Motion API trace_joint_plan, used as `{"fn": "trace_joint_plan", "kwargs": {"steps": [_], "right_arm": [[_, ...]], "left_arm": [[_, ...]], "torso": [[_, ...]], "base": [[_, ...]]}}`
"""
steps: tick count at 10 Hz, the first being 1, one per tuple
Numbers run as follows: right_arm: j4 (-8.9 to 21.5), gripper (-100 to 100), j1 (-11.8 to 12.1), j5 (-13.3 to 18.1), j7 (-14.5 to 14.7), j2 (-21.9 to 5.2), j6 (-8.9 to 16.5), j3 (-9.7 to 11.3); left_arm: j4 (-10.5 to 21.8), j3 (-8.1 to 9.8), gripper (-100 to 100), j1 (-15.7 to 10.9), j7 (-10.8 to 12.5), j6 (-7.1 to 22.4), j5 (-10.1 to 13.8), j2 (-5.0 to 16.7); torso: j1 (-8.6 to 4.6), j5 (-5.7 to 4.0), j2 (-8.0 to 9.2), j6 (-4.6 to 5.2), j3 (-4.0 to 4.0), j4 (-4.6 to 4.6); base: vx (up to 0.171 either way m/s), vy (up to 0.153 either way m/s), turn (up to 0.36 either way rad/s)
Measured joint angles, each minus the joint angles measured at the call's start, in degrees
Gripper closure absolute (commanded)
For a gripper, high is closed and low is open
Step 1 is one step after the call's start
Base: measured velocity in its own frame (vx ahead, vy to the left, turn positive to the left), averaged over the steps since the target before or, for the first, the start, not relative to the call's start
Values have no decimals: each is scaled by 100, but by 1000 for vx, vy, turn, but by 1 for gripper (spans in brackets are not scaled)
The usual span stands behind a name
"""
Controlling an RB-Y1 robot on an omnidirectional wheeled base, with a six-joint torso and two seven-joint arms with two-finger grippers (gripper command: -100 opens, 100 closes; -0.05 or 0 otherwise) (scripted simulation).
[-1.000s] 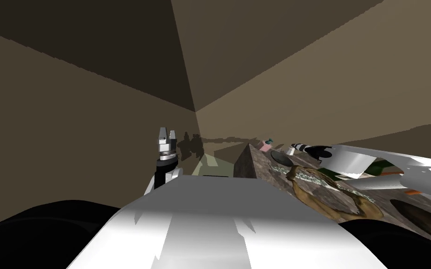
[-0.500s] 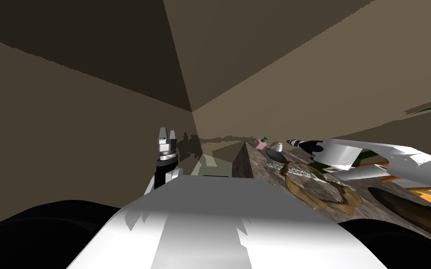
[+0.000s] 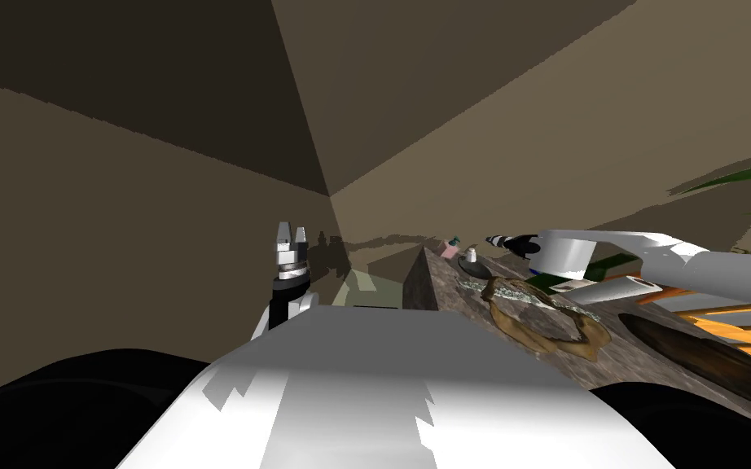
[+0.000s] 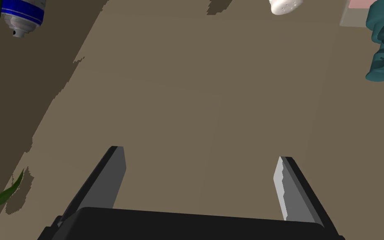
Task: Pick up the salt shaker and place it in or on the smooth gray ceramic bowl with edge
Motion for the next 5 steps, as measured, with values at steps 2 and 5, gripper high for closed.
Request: {"fn": "trace_joint_plan", "kwargs": {"steps": [2, 5], "right_arm": [[1, 0, -1, 1, 2, 2, -2, 1], [1, 0, -1, 1, 2, 2, -2, 1]], "left_arm": [[0, 0, 0, 0, 0, 0, 0, 0], [0, 0, 0, 0, 0, 0, 0, 0]], "torso": [[-3, -1, 5, 0, 3, 1], [-4, -1, 6, 0, 4, 2]], "base": [[0, 0, 0], [0, 0, 0]]}}
